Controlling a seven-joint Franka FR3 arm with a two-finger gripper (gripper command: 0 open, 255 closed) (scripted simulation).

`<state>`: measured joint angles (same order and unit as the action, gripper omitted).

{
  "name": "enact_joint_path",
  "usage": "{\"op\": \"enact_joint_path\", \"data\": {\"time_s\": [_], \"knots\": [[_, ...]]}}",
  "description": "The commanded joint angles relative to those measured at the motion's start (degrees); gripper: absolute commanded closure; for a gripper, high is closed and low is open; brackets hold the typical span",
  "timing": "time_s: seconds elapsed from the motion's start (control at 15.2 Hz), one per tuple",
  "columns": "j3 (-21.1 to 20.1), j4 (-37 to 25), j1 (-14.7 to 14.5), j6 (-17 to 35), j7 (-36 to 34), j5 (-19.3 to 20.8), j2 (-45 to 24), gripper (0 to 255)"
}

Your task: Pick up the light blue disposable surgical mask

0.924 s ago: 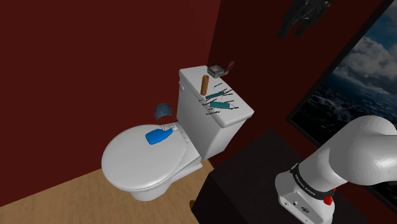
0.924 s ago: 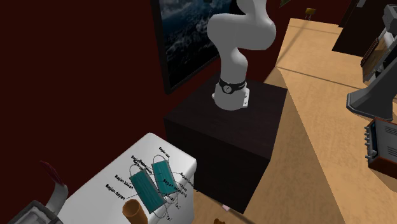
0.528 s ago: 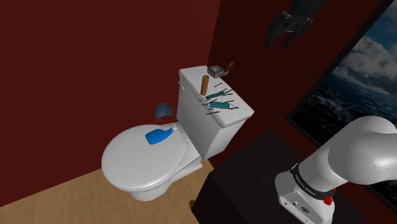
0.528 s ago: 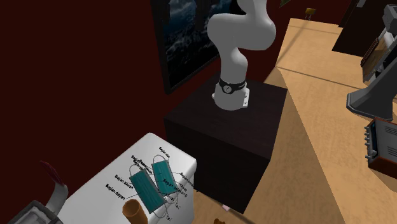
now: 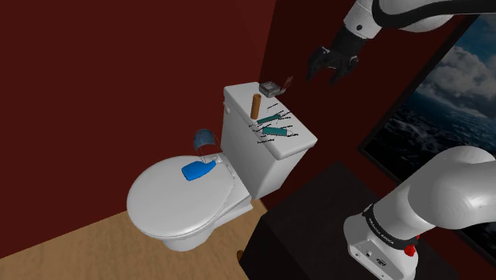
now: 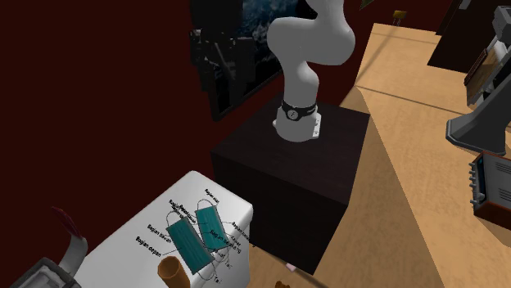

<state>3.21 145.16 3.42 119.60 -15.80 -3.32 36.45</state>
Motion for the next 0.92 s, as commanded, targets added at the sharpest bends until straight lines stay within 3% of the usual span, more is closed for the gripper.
{"op": "enact_joint_path", "data": {"time_s": [0.0,0.53,0.86], "knots": [[-0.2,1.9,0.1,5.3,-2.2,-1.4,-3.3,0],[0.9,4.4,-0.5,23.3,-6.8,-8.8,-18.6,0],[2.2,2.9,-2.7,33.3,-6.0,-17.9,-30.2,0]]}}
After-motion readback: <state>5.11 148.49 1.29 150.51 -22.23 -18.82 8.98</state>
